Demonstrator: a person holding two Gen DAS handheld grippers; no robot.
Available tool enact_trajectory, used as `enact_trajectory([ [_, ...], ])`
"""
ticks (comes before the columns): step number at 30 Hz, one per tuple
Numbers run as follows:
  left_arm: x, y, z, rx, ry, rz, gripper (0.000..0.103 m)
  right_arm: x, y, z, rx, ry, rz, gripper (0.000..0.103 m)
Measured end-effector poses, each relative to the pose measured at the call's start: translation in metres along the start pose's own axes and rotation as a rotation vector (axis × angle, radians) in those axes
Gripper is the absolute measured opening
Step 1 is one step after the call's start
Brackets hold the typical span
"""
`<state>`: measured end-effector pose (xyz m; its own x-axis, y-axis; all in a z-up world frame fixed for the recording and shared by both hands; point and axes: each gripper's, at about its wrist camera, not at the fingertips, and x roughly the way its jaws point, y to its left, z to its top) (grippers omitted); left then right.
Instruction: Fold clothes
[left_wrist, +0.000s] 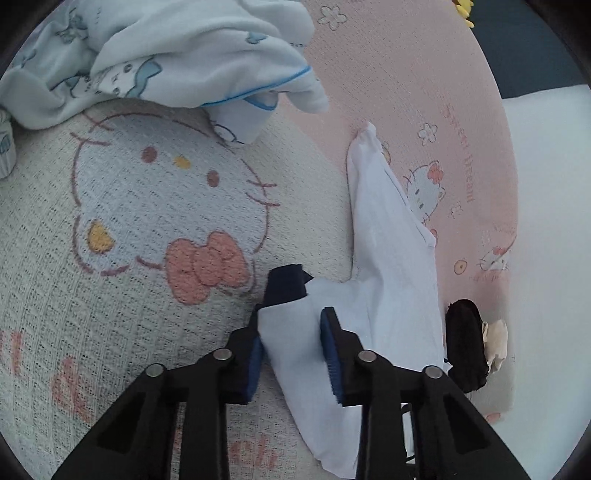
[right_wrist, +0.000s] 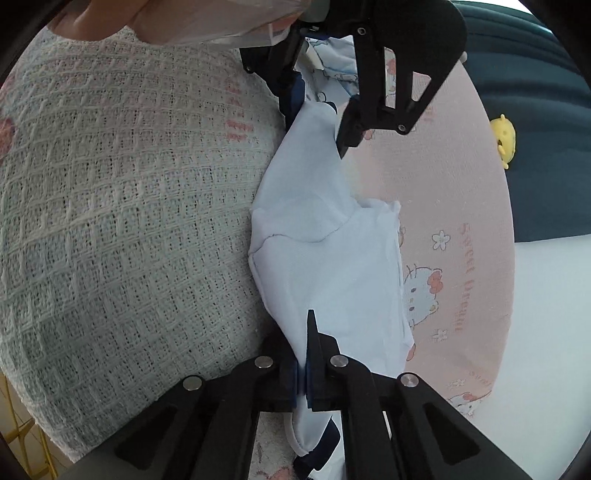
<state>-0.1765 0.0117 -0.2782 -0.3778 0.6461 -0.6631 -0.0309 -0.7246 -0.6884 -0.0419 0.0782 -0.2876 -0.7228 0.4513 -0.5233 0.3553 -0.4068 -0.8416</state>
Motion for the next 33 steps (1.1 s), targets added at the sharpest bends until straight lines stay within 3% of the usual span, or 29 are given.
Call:
enact_trajectory([
  [3, 0.002, -0.013, -0.004, 0.065, -0.018, 0.113, 0.007, 0.003, 0.001, 0.005, -0.025, 0.012, -0.007, 0.006],
  [10, 0.016, -0.067, -0.016, 0.332, -0.044, 0.463, 0.004, 0.004, -0.002, 0.009, -0.061, 0.02, 0.016, 0.005],
  [15, -0.002, -0.053, -0.001, 0.233, -0.036, 0.411, 0.004, -0.009, -0.001, 0.008, -0.156, -0.02, -0.016, 0.005],
  [18, -0.017, -0.044, 0.007, 0.214, -0.058, 0.379, 0.004, -0.022, -0.005, 0.01, -0.152, -0.049, 0.025, 0.005],
  [22, -0.023, -0.042, 0.008, 0.256, -0.036, 0.382, 0.004, -0.027, -0.002, 0.018, -0.15, -0.057, 0.094, 0.005],
  [25, -0.021, -0.046, 0.0, 0.325, -0.032, 0.425, 0.004, -0.021, 0.004, 0.022, -0.152, -0.036, 0.116, 0.005],
  [27, -0.019, -0.049, -0.006, 0.369, -0.028, 0.452, 0.004, -0.02, 0.005, 0.022, -0.152, -0.032, 0.116, 0.005],
  [33, -0.009, -0.037, -0.014, 0.367, 0.009, 0.443, 0.005, -0.017, 0.008, 0.022, -0.169, -0.032, 0.102, 0.005],
])
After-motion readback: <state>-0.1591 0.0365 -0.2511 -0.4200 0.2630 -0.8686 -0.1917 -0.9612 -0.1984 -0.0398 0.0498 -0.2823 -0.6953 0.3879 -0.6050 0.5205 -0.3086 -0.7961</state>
